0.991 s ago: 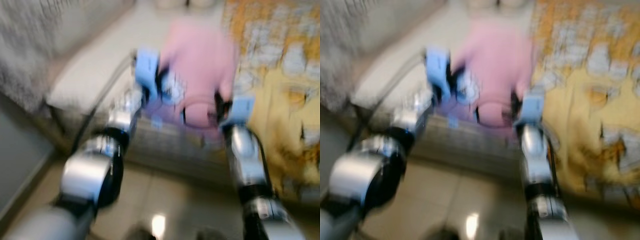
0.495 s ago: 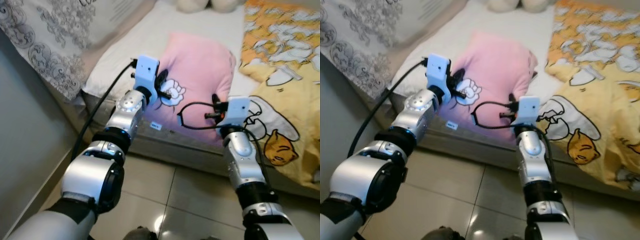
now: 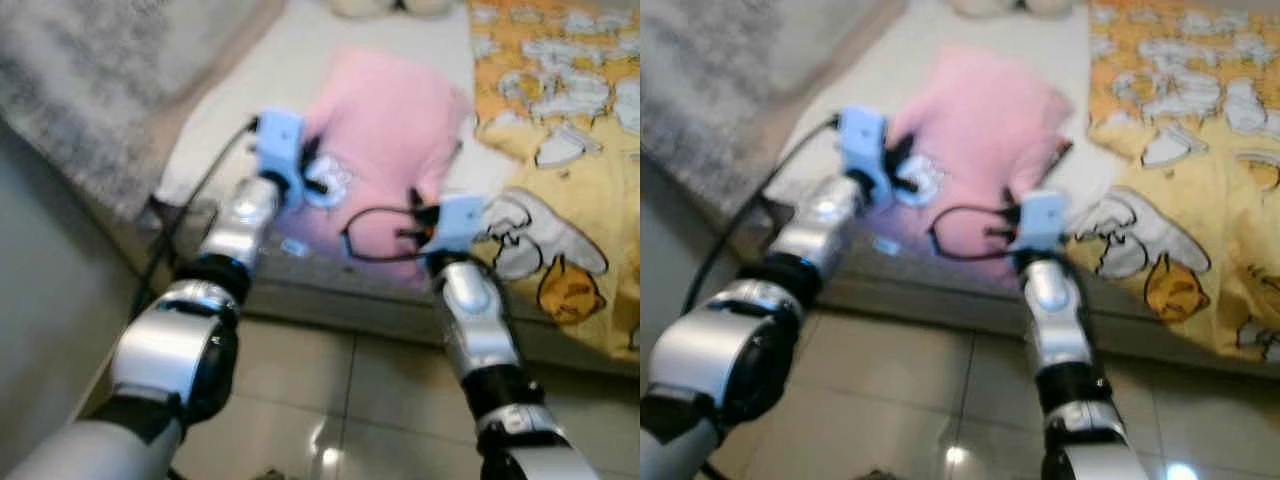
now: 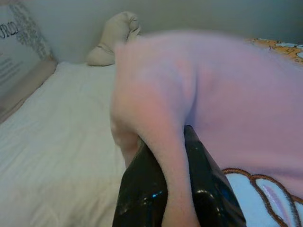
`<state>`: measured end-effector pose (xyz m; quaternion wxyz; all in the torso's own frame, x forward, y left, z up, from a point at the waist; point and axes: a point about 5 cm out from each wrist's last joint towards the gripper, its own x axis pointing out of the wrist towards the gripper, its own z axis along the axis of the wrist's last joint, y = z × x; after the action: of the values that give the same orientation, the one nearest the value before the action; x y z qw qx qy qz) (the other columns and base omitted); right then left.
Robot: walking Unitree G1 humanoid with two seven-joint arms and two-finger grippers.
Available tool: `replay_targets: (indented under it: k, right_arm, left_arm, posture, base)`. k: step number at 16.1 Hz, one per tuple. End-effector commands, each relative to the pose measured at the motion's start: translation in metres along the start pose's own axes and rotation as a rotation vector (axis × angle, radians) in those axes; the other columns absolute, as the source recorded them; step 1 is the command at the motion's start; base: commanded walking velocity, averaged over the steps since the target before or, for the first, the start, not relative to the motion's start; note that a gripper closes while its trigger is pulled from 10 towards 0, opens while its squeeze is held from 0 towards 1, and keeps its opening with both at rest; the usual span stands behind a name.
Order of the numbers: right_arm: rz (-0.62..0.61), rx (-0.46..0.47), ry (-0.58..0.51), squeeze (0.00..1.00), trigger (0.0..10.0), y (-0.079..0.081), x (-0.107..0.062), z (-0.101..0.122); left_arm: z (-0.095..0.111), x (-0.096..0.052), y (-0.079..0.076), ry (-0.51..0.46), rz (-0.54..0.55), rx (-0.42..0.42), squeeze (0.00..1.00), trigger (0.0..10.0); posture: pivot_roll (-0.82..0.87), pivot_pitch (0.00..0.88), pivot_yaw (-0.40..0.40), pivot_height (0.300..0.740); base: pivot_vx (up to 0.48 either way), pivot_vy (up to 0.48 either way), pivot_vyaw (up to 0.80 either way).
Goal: Clean up the room
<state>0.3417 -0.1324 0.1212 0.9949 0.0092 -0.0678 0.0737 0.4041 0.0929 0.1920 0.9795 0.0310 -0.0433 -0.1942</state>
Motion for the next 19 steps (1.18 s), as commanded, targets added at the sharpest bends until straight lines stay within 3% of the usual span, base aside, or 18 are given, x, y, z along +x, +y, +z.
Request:
replay_targets:
  k: [1,5,19]
  right_arm:
    - [-0.025,-0.010,-0.023,0.00,10.0,-0.010,0.000,0.005]
    - [-0.021,-0.008,-0.017,0.00,10.0,-0.010,-0.001,0.003]
    - [-0.015,-0.009,-0.004,0.00,10.0,-0.009,-0.003,0.000]
  left_arm:
    - [0.016,0.005,-0.004,-0.061,0.004,-0.001,0.00,10.0]
    - [0.017,0.006,0.001,-0.062,0.032,-0.030,0.00,10.0]
    - [0.021,0.007,0.006,-0.043,0.066,-0.011,0.00,10.0]
  posture:
    - [-0.01,0.000,0.073,0.740]
    - [-0.01,0.000,0.071,0.740]
    - [-0.01,0.000,0.069,0.740]
  base:
    - [0.480,0.000,0.00]
    - [0.463,0.000,0.00]
    - [0.277,0.392,0.00]
